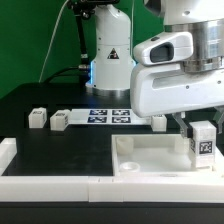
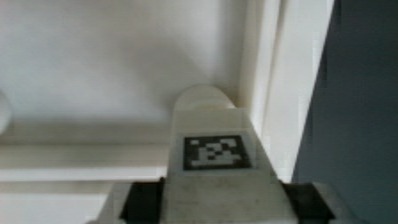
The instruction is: Assemble one leg
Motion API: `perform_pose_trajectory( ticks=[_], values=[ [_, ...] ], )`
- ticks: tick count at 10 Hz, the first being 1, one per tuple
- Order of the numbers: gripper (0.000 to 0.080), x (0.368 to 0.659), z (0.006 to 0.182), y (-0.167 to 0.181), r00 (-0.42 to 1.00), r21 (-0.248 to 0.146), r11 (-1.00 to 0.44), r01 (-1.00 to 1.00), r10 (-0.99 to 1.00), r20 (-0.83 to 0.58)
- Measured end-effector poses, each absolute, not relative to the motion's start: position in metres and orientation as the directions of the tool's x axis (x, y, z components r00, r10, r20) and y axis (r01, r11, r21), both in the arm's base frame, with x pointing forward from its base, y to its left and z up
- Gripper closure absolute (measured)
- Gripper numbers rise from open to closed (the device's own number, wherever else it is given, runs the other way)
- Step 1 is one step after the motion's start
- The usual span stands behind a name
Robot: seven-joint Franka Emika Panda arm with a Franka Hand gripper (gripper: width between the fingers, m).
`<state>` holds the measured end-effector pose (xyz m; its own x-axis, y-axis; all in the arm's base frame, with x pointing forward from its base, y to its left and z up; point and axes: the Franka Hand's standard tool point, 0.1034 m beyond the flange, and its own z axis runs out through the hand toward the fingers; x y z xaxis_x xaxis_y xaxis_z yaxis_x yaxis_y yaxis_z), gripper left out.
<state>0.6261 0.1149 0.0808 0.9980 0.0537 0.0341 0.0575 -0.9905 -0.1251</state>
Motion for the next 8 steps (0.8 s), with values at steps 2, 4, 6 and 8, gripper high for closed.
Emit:
perform_pose_trajectory(
  ticks=[2,4,6,8],
  values=[
    [0.0508,0.626,0.0807,0.1153,0.989,-0.133,-0.981,-0.144,-0.146,0.008],
    [0.0508,0.626,0.0805,0.1145,0.913,-0.149,-0.902,-0.405,-0.407,-0.021],
    [0.0508,0.626,0.08,0.1149,0.786,-0.151,-0.773,-0.616,-0.617,-0.049],
    [0.0506,0.6238,0.0787,0.1204,0.578,-0.121,-0.568,-0.814,-0.811,-0.084]
  ],
)
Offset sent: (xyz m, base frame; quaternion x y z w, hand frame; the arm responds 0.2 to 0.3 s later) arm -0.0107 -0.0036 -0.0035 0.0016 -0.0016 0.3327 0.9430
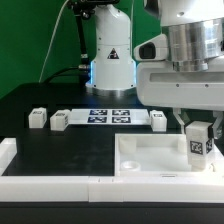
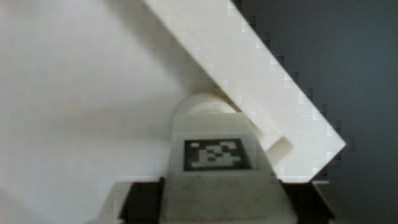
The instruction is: Assemble one leg
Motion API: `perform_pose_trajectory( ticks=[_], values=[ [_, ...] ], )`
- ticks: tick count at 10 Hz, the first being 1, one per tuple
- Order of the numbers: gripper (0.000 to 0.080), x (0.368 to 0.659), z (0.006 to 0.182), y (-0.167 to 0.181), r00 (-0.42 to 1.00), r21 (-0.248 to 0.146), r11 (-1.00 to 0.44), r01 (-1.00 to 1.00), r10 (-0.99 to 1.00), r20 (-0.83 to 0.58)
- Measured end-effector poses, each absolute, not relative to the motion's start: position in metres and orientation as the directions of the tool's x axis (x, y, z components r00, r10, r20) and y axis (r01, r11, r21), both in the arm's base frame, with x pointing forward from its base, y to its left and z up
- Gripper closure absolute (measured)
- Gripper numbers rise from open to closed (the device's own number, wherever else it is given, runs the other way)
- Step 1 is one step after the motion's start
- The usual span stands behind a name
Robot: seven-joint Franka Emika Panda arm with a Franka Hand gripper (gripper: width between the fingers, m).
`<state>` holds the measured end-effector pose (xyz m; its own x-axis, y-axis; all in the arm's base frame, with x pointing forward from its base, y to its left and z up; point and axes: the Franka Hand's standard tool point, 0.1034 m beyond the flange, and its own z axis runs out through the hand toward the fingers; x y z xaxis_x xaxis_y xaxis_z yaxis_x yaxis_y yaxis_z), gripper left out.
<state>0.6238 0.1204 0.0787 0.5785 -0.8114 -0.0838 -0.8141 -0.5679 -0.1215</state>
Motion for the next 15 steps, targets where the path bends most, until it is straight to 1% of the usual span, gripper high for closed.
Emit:
perform_pose_trajectory(
  ticks=[1,3,4,5,6,7,8,9,11,13,14,15],
  values=[
    [0.0506,0.6235,0.0779,0.1242,0.506,-0.11,-0.496,-0.861,-0.858,-0.094],
    [0.0506,0.6248,0.078,0.1257,0.382,-0.103,-0.371,-0.923,-0.917,-0.117],
    [0.0391,0.6243,0.0781,0.1296,0.28,-0.094,-0.268,-0.959,-0.949,-0.142],
    [0.0391,0.6242,0.0781,0.13,0.328,-0.101,-0.316,-0.943,-0.935,-0.138],
    [0.0255,0.6243,0.0784,0.13,0.384,-0.108,-0.372,-0.922,-0.914,-0.132],
    [0.0168,0.6257,0.0801,0.1296,0.456,-0.118,-0.443,-0.889,-0.881,-0.125],
    [0.0155,0.6263,0.0808,0.1285,0.59,-0.131,-0.577,-0.806,-0.801,-0.104],
    [0.0155,0.6265,0.0802,0.1279,0.69,-0.141,-0.677,-0.722,-0.718,-0.085],
    [0.0151,0.6263,0.0767,0.1247,0.871,-0.132,-0.862,-0.49,-0.489,-0.042],
    [0.0151,0.6262,0.0751,0.121,0.953,-0.123,-0.946,-0.3,-0.301,-0.009],
    [0.0151,0.6256,0.0753,0.1249,0.98,-0.104,-0.974,-0.199,-0.201,0.009],
    [0.0151,0.6247,0.0754,0.1295,0.998,-0.08,-0.995,-0.054,-0.056,0.027]
  ],
)
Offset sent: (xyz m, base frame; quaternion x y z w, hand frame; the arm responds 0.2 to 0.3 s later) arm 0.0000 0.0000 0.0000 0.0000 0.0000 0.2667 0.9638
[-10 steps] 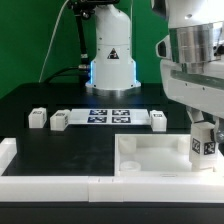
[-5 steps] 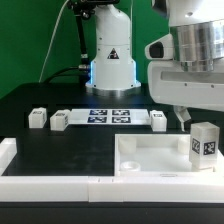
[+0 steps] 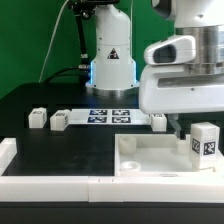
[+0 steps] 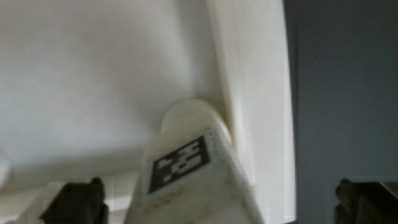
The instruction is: Assemble one leg
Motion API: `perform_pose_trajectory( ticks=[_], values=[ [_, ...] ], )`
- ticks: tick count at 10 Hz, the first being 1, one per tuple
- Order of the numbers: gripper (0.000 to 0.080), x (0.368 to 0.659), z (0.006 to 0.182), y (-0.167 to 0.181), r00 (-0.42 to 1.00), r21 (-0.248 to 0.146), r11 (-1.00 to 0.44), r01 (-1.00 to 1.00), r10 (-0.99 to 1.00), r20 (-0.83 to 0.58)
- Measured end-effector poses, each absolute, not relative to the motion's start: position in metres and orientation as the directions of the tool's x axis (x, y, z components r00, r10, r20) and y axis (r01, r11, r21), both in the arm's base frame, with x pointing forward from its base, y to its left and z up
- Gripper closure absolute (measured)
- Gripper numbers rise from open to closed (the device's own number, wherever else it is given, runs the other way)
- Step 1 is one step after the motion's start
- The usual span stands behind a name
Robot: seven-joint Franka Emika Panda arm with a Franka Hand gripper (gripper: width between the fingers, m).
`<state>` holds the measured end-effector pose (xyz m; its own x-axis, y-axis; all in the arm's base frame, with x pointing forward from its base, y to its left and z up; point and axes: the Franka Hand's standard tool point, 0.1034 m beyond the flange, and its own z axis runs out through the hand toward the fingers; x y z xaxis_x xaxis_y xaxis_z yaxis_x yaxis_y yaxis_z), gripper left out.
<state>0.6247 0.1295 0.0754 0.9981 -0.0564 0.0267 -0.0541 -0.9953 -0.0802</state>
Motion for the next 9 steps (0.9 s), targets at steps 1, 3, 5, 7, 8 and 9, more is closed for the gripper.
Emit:
perform_pose_trajectory(
  ticks=[1,3,5,7,8,9],
  values=[
    [0.0151,0.6235,0.0755,0.1283,0.999,-0.076,-0.996,0.042,0.04,0.021],
    [0.0162,0.6235,0.0754,0.1274,0.989,-0.074,-0.987,0.146,0.144,0.029],
    [0.033,0.6235,0.0753,0.1274,0.99,-0.074,-0.987,0.142,0.14,0.028],
    [0.0498,0.6242,0.0748,0.1215,0.996,-0.07,-0.993,0.092,0.09,0.024],
    [0.0502,0.6243,0.0748,0.1211,0.996,-0.069,-0.993,0.093,0.091,0.025],
    [0.0503,0.6243,0.0748,0.1209,0.999,-0.072,-0.997,0.035,0.034,0.02]
  ],
)
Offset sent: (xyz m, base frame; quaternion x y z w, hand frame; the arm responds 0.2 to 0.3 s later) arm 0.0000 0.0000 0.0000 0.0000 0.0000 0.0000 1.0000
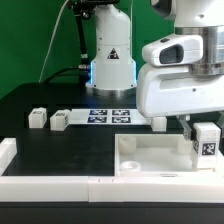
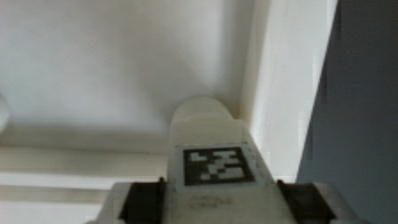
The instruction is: Assemble one leg
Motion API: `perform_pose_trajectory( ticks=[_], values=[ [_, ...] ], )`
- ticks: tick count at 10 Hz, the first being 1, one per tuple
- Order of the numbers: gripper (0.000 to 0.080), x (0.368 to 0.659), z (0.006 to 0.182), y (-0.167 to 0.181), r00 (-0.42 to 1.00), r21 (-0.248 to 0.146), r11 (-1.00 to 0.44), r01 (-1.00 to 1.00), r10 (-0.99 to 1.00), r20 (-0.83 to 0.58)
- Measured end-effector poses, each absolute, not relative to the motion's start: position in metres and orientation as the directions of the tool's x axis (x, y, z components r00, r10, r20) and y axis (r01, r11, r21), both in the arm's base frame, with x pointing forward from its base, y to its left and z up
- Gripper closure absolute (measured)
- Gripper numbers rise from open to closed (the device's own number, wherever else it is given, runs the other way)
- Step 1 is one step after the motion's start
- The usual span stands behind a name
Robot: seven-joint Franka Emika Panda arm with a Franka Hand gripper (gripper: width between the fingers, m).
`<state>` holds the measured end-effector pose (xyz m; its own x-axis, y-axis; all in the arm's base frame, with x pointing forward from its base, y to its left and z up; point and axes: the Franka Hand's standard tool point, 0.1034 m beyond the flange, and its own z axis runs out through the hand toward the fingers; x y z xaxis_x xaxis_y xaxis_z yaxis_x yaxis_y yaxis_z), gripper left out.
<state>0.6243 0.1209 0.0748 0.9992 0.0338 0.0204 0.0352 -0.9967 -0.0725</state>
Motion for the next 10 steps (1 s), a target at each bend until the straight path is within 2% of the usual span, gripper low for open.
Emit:
perform_pose_trajectory(
  ticks=[2,4,6,8,10],
  values=[
    [0.0503,0.624,0.074,0.118,0.982,-0.092,-0.978,-0.186,-0.187,-0.001],
    [0.0504,0.623,0.073,0.121,0.873,-0.119,-0.866,-0.486,-0.487,-0.019],
    [0.0504,0.62,0.07,0.126,0.702,-0.125,-0.693,-0.71,-0.711,-0.045],
    [0.0504,0.621,0.069,0.131,0.444,-0.126,-0.433,-0.892,-0.893,-0.075],
    [0.0504,0.622,0.07,0.131,0.298,-0.118,-0.286,-0.951,-0.949,-0.105]
  ],
)
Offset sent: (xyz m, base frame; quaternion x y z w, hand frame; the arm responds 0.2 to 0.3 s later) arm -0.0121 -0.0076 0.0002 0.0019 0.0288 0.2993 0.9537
